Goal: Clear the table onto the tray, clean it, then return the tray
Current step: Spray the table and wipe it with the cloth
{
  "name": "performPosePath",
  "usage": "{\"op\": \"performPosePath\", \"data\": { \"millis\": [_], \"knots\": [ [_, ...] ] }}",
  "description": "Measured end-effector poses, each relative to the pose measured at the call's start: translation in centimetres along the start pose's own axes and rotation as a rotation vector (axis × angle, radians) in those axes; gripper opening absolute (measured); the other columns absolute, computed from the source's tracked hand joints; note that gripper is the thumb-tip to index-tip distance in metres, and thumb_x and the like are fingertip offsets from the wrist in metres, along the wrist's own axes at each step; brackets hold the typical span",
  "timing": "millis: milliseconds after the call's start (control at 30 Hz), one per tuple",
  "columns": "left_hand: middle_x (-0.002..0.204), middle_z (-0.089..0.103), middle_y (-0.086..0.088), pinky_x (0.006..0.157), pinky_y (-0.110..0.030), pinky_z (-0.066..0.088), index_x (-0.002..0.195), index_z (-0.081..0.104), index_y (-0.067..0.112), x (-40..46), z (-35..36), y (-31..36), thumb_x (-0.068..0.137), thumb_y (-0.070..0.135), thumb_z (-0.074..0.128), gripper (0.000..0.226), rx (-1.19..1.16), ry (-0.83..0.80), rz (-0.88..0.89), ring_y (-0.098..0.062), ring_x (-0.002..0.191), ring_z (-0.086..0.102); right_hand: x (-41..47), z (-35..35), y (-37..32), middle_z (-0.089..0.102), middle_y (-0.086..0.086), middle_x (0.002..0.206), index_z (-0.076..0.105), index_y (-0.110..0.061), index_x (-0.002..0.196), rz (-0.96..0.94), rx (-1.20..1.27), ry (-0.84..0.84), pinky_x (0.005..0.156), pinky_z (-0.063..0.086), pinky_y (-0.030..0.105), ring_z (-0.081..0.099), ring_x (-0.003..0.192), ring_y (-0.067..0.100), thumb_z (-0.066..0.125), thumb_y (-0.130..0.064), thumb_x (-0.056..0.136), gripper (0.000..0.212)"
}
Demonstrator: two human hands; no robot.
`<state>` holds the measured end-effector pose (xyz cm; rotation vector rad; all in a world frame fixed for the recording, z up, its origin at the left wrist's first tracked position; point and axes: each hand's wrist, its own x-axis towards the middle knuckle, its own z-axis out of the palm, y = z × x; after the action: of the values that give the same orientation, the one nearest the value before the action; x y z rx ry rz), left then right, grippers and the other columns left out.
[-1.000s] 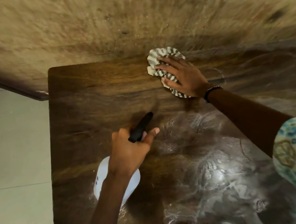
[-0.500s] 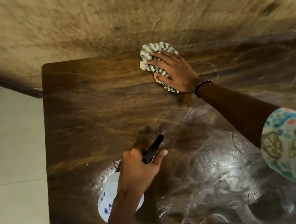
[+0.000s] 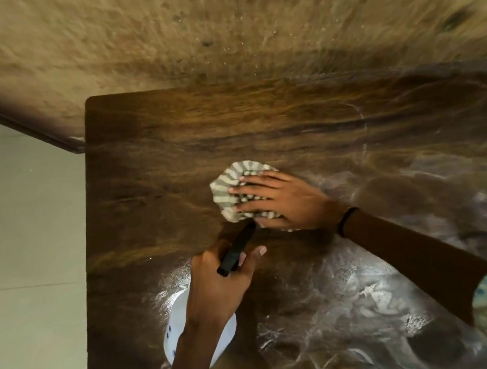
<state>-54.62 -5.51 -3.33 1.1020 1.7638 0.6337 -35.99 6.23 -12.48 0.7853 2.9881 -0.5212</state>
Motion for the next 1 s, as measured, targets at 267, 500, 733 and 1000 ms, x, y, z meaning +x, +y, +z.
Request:
{"op": "performPosePath", "data": {
  "millis": [267, 500, 733, 1000],
  "knots": [
    [0.063, 0.065, 0.011, 0.056, -0.004, 0.041, 0.063, 0.064, 0.022, -1.1, -0.5, -0.8, 0.068, 0.044, 0.075, 0.025, -0.027, 0.077, 0.035, -0.004, 0.061, 0.062, -1.7, -2.8, 5.5, 0.03, -0.004, 0.156, 0.042, -0.029, 0.142, 0.382, -0.018, 0.115, 0.114, 0.028, 0.041, 0.027, 0.144, 0.02, 0.039, -0.039, 0.099, 0.044],
    [0.063, 0.065, 0.018, 0.058, 0.0, 0.039, 0.064, 0.064, 0.024, -2.2, -0.2, -0.8, 0.066, 0.05, 0.073, 0.028, -0.048, 0.093, 0.022, 0.002, 0.063, 0.062, 5.0, -1.2, 0.1, 0.029, -0.005, 0.156, 0.042, -0.03, 0.142, 0.279, -0.021, 0.121, 0.116, 0.021, 0.04, 0.025, 0.144, 0.021, 0.039, -0.039, 0.101, 0.043],
    [0.059, 0.066, 0.01, 0.055, -0.006, 0.043, 0.065, 0.066, 0.019, -4.1, -0.4, -1.7, 0.061, 0.058, 0.07, 0.04, -0.089, 0.114, -0.001, -0.002, 0.062, 0.063, -2.5, -0.1, 0.6, 0.031, -0.003, 0.156, 0.041, -0.031, 0.143, 0.03, -0.06, 0.016, 0.116, 0.024, 0.039, 0.025, 0.145, 0.019, 0.034, -0.045, 0.1, 0.046],
    [0.051, 0.06, 0.011, 0.05, -0.005, 0.039, 0.061, 0.062, 0.022, -7.3, 1.8, -2.6, 0.07, 0.044, 0.077, 0.028, -0.061, 0.086, -0.019, 0.0, 0.054, 0.06, -3.5, -0.1, 0.4, 0.026, -0.01, 0.157, 0.041, -0.033, 0.141, 0.412, 0.011, 0.141, 0.114, 0.024, 0.043, 0.022, 0.145, 0.017, 0.04, -0.041, 0.098, 0.043]
  ]
}}
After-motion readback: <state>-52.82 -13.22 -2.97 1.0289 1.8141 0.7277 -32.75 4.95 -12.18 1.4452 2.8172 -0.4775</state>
